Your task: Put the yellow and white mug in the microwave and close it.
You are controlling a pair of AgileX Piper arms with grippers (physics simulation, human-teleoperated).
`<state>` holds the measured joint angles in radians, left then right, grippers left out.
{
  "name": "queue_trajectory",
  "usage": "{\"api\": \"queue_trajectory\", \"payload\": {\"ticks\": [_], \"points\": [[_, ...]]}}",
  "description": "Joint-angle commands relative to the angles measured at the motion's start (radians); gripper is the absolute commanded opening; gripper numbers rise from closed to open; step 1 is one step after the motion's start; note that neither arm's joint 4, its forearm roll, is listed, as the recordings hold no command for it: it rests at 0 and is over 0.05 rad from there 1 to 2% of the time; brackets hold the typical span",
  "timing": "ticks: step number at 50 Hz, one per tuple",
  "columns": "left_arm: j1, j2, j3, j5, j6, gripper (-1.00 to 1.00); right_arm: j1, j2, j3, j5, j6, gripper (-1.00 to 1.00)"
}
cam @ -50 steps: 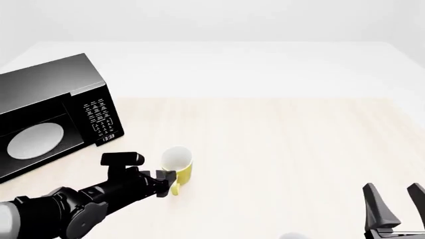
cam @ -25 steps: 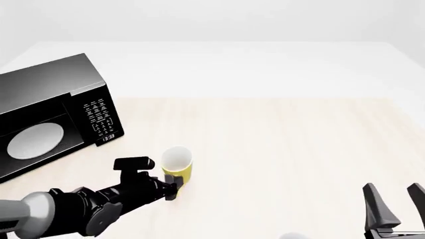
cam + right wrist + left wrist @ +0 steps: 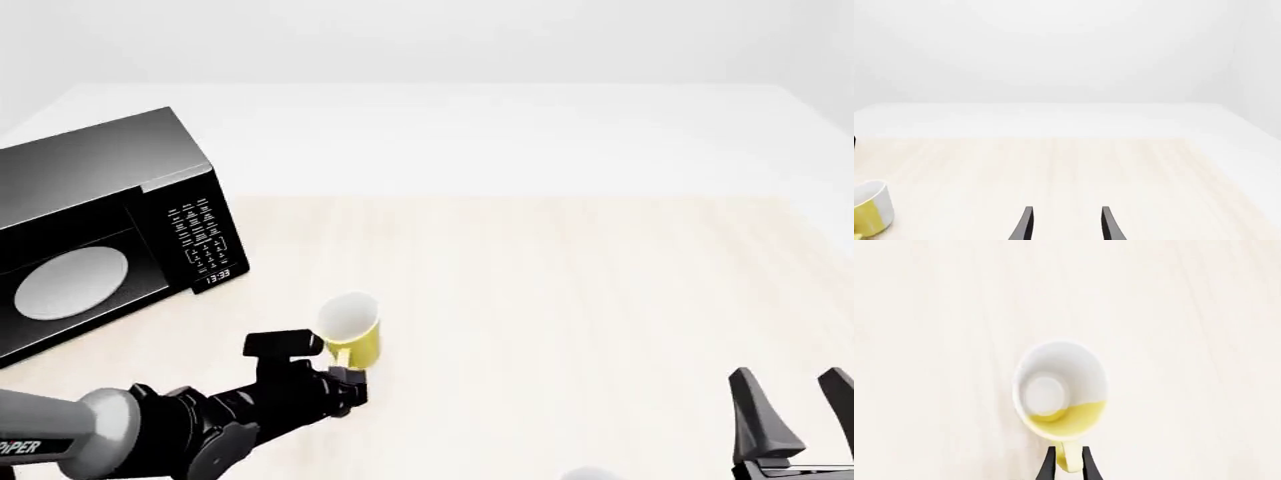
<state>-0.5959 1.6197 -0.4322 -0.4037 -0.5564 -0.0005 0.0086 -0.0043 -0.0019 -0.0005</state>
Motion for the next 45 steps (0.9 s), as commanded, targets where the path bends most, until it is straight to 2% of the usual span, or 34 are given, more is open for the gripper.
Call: {"api": "queue_trajectory", "payload": {"ticks": [1, 20, 21, 23, 36, 40, 45], "points": [[0.02, -0.05, 0.021, 0.017, 0.038, -1.0, 0.0, 0.0, 0.0, 0.0, 0.0, 1.0], [0.082, -0.217, 0.048, 0.089, 0.114, -1.0, 0.0, 0.0, 0.0, 0.0, 0.0, 1.0], [0.103, -0.263, 0.054, 0.103, 0.15, -1.0, 0.0, 0.0, 0.0, 0.0, 0.0, 1.0], [0.119, -0.291, 0.058, 0.111, 0.173, -1.0, 0.0, 0.0, 0.0, 0.0, 0.0, 1.0], [0.206, -0.418, 0.088, 0.155, 0.249, -1.0, 0.0, 0.0, 0.0, 0.0, 0.0, 1.0], [0.263, -0.459, 0.101, 0.165, 0.311, -1.0, 0.0, 0.0, 0.0, 0.0, 0.0, 1.0], [0.289, -0.474, 0.107, 0.17, 0.314, -1.0, 0.0, 0.0, 0.0, 0.0, 0.0, 1.0]]}}
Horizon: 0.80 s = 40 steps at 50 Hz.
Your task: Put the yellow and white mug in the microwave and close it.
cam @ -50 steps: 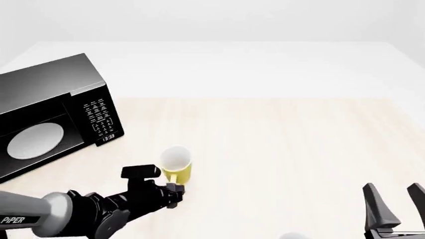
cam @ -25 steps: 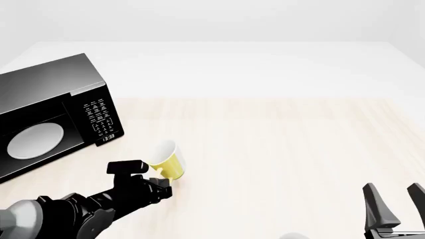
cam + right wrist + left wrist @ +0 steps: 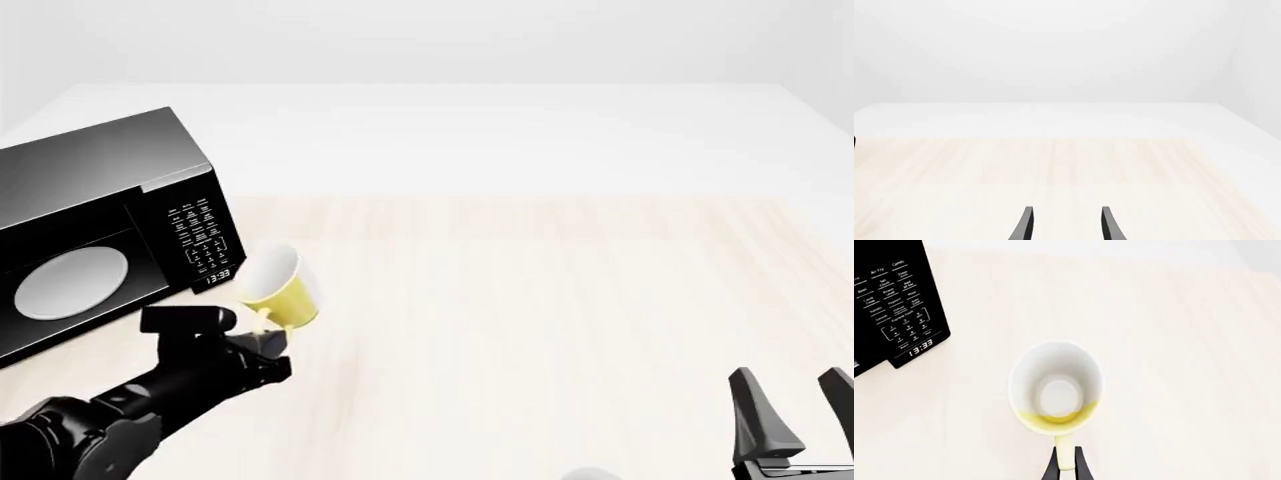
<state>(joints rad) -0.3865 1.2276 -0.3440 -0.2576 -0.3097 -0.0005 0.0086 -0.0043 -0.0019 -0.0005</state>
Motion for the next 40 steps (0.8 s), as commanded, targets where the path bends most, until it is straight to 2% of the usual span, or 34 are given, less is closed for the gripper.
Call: {"api": "queue_trajectory", "payload": {"ticks": [1, 14, 19, 40], "points": [[0.085, -0.087, 0.02, 0.026, 0.067, -1.0, 0.0, 0.0, 0.0, 0.0, 0.0, 1.0], [0.245, -0.143, 0.049, 0.031, 0.108, -1.0, 0.0, 0.0, 0.0, 0.0, 0.0, 1.0], [0.335, -0.17, 0.06, 0.027, 0.138, -1.0, 0.0, 0.0, 0.0, 0.0, 0.0, 1.0], [0.535, -0.17, 0.07, 0.005, 0.178, -1.0, 0.0, 0.0, 0.0, 0.0, 0.0, 1.0]]}}
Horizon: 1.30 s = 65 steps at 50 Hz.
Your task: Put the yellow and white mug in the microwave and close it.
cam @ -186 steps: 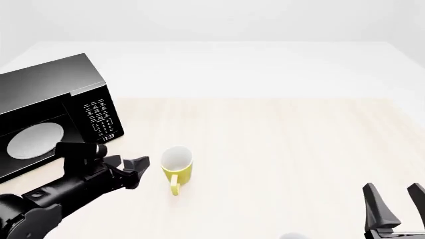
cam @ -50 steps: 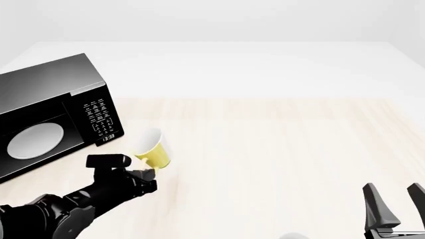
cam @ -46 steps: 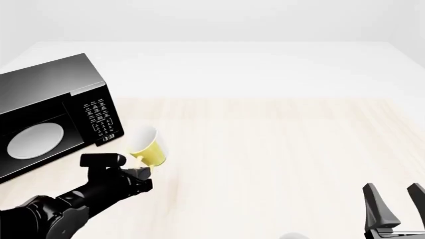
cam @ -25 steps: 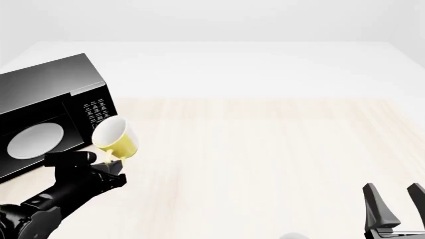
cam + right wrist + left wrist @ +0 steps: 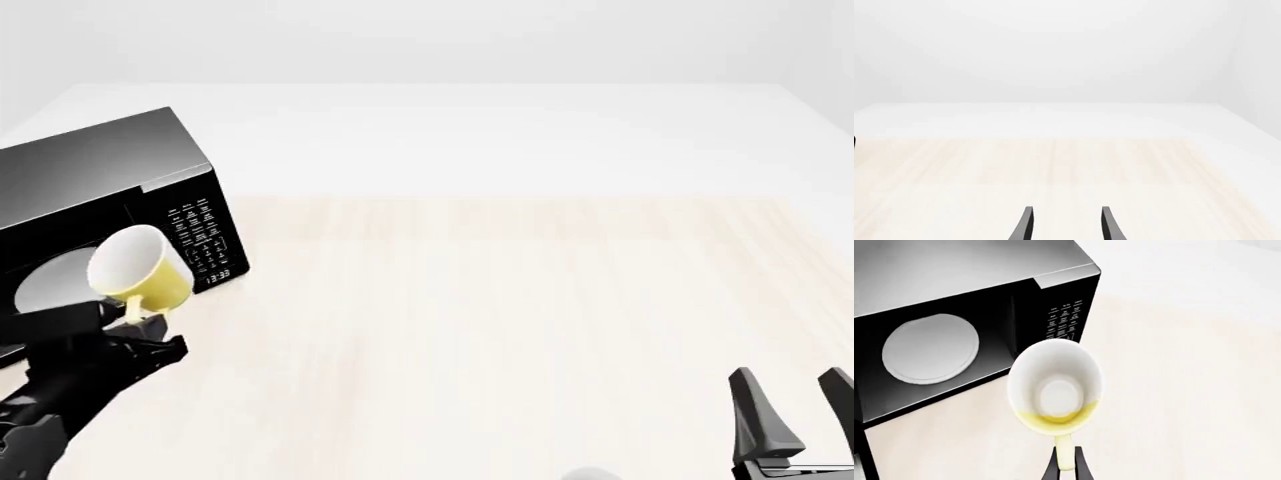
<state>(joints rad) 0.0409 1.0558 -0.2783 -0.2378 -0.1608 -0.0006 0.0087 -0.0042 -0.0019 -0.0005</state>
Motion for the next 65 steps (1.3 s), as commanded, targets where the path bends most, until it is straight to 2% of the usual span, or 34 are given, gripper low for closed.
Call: {"api": "queue_trajectory", "payload": {"ticks": [1, 21, 30, 51, 65], "points": [[0.106, 0.008, 0.004, -0.019, 0.026, -1.0, 0.0, 0.0, 0.0, 0.0, 0.0, 1.0], [0.274, 0.118, -0.016, -0.09, 0.076, -1.0, 0.0, 0.0, 0.0, 0.0, 0.0, 1.0], [0.318, 0.204, -0.041, -0.126, 0.063, -1.0, 0.0, 0.0, 0.0, 0.0, 0.0, 1.0], [0.341, 0.382, -0.149, -0.151, 0.055, -1.0, 0.0, 0.0, 0.0, 0.0, 0.0, 1.0], [0.357, 0.475, -0.184, -0.178, 0.049, -1.0, 0.0, 0.0, 0.0, 0.0, 0.0, 1.0]]}}
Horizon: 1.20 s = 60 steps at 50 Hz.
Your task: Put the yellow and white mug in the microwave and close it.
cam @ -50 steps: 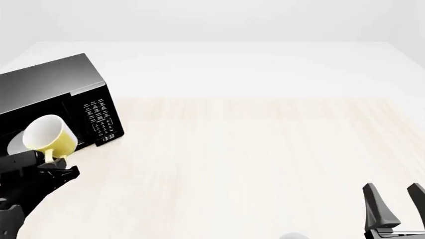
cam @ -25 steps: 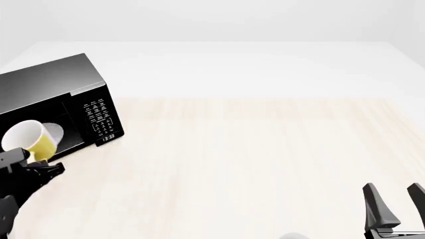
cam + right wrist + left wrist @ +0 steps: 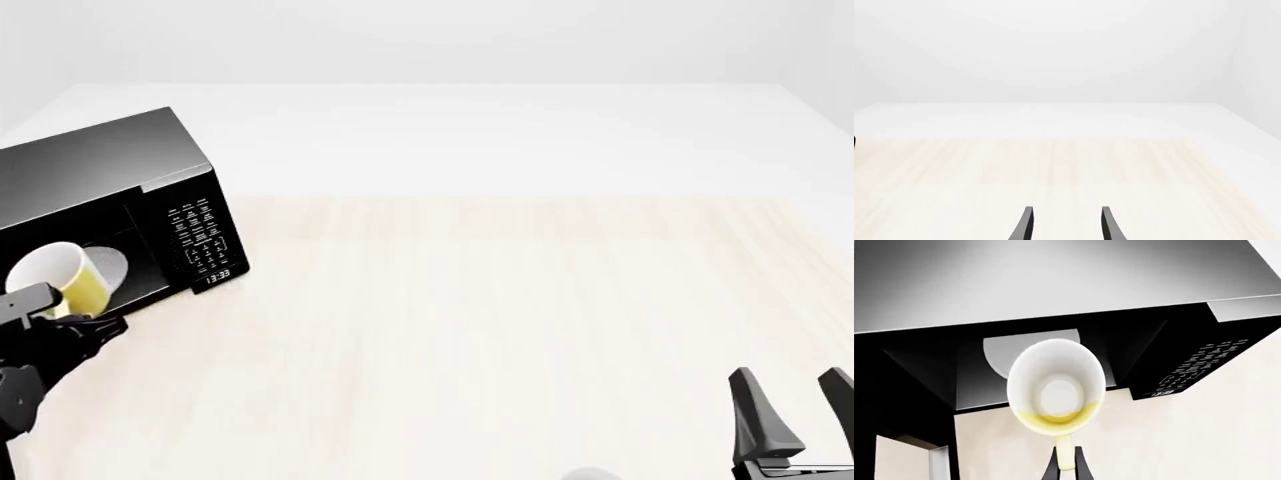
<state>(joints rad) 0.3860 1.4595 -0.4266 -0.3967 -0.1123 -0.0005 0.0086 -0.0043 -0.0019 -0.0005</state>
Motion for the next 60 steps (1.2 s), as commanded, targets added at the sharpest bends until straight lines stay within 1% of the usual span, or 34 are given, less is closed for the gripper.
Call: {"api": "queue_trajectory", "payload": {"ticks": [1, 7, 18, 26, 35, 60], "points": [[0.014, 0.074, -0.036, -0.02, 0.001, -1.0, 0.0, 0.0, 0.0, 0.0, 0.0, 1.0], [0.018, 0.074, -0.048, -0.013, -0.004, -1.0, 0.0, 0.0, 0.0, 0.0, 0.0, 1.0], [0.023, 0.076, -0.105, 0.03, -0.035, -1.0, 0.0, 0.0, 0.0, 0.0, 0.0, 1.0], [0.03, 0.112, -0.149, 0.043, -0.053, -1.0, 0.0, 0.0, 0.0, 0.0, 0.0, 1.0], [0.045, 0.141, -0.23, 0.08, -0.072, -1.0, 0.0, 0.0, 0.0, 0.0, 0.0, 1.0], [0.082, 0.259, -0.363, 0.094, -0.079, -1.0, 0.0, 0.0, 0.0, 0.0, 0.0, 1.0]]}}
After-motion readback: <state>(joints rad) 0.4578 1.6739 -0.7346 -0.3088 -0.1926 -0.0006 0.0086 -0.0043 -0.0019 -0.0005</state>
